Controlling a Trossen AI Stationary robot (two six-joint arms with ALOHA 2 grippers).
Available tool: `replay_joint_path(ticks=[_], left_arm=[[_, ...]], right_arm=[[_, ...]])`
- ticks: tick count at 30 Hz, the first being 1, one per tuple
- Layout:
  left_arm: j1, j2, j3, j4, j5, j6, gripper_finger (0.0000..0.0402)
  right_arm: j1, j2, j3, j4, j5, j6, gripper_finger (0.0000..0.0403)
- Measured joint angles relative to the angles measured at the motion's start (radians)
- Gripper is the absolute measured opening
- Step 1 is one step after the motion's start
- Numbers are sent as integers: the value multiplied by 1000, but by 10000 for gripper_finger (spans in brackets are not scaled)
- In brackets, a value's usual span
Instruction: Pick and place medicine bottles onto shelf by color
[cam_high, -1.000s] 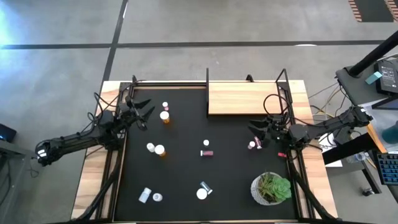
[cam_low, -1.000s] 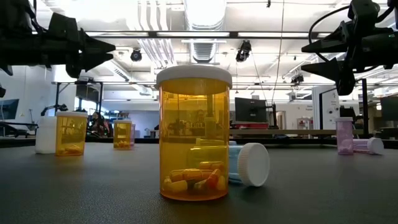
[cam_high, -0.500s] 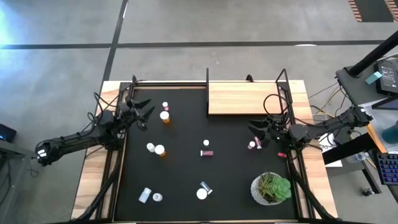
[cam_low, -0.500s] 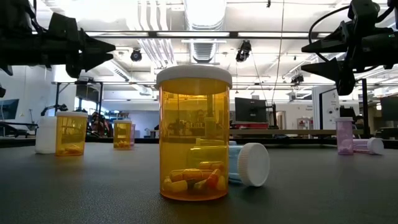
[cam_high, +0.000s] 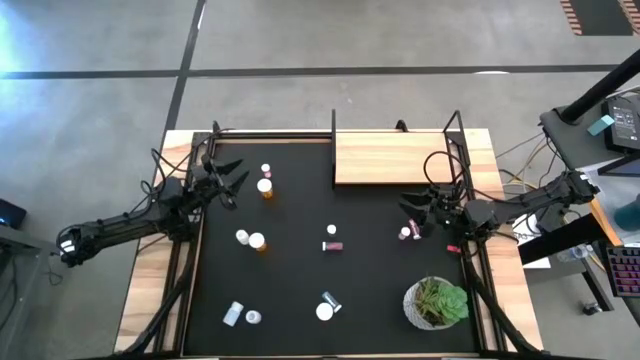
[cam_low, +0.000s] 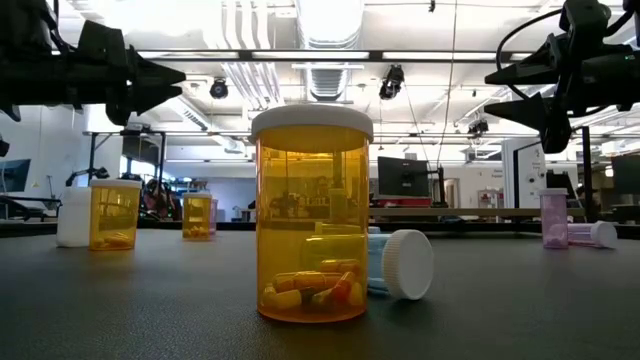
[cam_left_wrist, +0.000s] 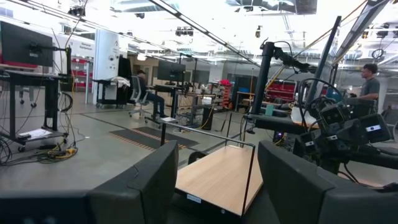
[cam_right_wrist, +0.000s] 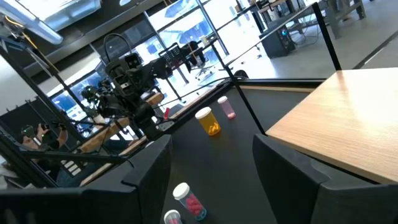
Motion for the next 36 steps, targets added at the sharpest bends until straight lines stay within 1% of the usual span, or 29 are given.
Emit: replay_joint_path(ticks=[22,27,36], left_arm=[[0,0,0,0,0,0,206],[0,0,0,21,0,0,206],[0,0,0,198,-1,0,206]], right_arm=[[0,0,0,0,0,0,215],[0,0,0,0,0,0,215],[0,0,0,0,0,0,215]])
